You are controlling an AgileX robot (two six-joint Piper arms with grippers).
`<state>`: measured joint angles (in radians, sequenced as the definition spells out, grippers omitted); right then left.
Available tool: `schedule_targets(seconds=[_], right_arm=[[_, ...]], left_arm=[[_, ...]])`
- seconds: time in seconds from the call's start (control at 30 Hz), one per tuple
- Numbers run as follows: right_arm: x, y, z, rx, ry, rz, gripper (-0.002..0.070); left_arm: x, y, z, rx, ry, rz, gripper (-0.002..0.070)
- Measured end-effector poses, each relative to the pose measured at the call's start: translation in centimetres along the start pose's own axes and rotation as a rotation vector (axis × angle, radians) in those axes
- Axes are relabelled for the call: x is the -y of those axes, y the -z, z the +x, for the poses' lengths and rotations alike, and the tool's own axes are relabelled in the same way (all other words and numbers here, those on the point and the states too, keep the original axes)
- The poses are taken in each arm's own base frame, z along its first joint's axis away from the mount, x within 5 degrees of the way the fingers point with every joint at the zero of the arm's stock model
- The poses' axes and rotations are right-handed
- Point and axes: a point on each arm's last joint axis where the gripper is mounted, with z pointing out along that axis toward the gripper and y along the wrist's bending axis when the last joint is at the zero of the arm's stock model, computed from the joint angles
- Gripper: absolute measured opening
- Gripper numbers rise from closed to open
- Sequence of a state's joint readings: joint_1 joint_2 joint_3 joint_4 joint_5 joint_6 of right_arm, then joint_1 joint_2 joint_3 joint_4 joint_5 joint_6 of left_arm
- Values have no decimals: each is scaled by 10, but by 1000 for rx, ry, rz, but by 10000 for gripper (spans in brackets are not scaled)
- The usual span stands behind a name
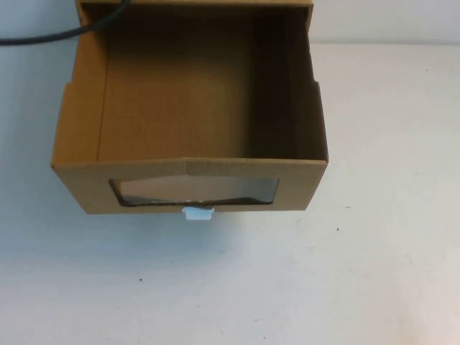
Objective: Close the shoe box
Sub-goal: Press the shoe box with left arm
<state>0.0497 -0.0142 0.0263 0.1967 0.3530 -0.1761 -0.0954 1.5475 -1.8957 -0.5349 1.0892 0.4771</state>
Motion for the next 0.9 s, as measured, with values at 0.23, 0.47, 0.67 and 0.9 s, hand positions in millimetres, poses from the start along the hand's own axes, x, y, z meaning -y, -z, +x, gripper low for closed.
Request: schedule_targets(seconds=[0.23,0.47,0.67,0.9], right_arm=[[0,0,0,0,0,0,-11],[0,0,0,0,0,0,-11],[0,0,-1,7,0,1,-11],[0,1,-13,150,-123,-9,-11]], left_arm=[[-11,-73,-27,-38,-73,70,-5],[-4,-128,-20,-92,-91,117,-5],[-12,-152,-8,-148,-88,109,-5],[-16,-153,-6,-168,-114,68,-5]])
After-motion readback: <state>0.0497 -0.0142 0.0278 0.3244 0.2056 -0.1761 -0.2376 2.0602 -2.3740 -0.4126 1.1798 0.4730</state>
